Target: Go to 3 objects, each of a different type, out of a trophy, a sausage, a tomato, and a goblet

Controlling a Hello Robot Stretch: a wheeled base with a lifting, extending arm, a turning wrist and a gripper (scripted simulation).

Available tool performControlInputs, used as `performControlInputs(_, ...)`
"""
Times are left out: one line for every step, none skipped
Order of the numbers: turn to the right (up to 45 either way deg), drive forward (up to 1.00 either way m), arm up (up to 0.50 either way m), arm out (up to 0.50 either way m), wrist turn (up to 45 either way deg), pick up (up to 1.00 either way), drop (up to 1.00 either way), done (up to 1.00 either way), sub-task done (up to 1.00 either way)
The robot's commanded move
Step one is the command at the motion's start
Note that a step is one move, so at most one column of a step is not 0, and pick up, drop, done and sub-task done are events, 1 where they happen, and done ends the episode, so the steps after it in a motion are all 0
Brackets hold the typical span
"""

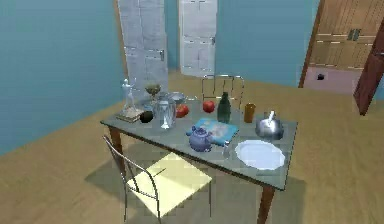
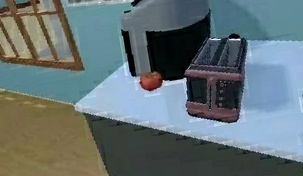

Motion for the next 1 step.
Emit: performControlInputs(-45.0,0.0,0.0,0.0,0.0,0.0,0.0,0.0,0.0)
